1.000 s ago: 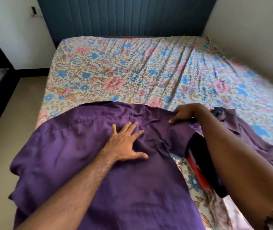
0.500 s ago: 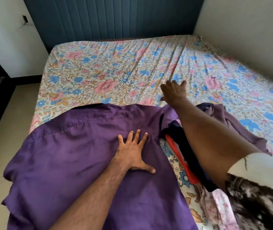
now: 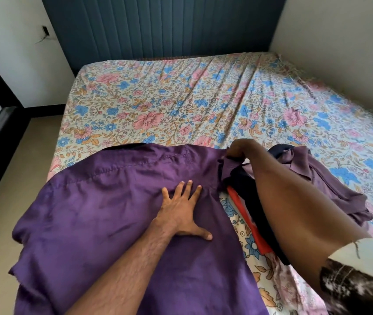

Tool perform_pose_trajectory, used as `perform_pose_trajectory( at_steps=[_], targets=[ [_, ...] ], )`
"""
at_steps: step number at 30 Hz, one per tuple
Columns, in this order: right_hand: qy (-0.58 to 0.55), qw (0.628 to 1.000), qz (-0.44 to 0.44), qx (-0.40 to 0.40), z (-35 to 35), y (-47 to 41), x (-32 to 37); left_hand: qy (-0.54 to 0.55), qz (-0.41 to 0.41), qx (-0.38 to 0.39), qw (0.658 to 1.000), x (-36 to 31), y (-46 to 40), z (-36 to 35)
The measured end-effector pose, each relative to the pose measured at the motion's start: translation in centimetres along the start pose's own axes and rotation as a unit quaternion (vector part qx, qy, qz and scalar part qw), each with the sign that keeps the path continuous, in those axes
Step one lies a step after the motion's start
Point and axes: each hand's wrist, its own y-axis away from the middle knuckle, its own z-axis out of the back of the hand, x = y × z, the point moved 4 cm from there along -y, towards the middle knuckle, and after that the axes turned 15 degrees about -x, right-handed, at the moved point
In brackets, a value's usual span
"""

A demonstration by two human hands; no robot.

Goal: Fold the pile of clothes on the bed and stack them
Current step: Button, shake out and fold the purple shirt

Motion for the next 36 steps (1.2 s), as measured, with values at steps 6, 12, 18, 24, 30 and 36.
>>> perform_pose_trajectory(
  at_steps=[6,12,18,24,30,36],
  targets=[
    [-0.188,0.959,0.096,-0.191,3.2,3.6,3.7,0.11,0.011,-0.059,0.992,1.2,1.3,1.1],
    [-0.358,0.93,0.074,-0.031,3.7,8.4,11.5,0.515,0.167,-0.144,0.829,4.3,2.9,2.1],
    [-0.248,0.955,0.142,-0.084,-1.0,12.4,23.9,0.731,0.3,-0.134,0.598,8.1,4.2,3.1],
    [-0.235,0.956,0.171,-0.045,-10.0,17.4,31.5,0.797,0.383,-0.143,0.446,12.9,7.6,3.7],
    [-0.224,0.923,0.246,-0.193,-9.1,22.4,19.3,0.735,0.447,-0.147,0.488,15.2,9.2,1.9],
    [-0.077,0.981,0.148,-0.094,-13.9,31.2,-0.7,0.648,0.515,-0.184,0.531,13.5,7.7,2.4]
  ],
)
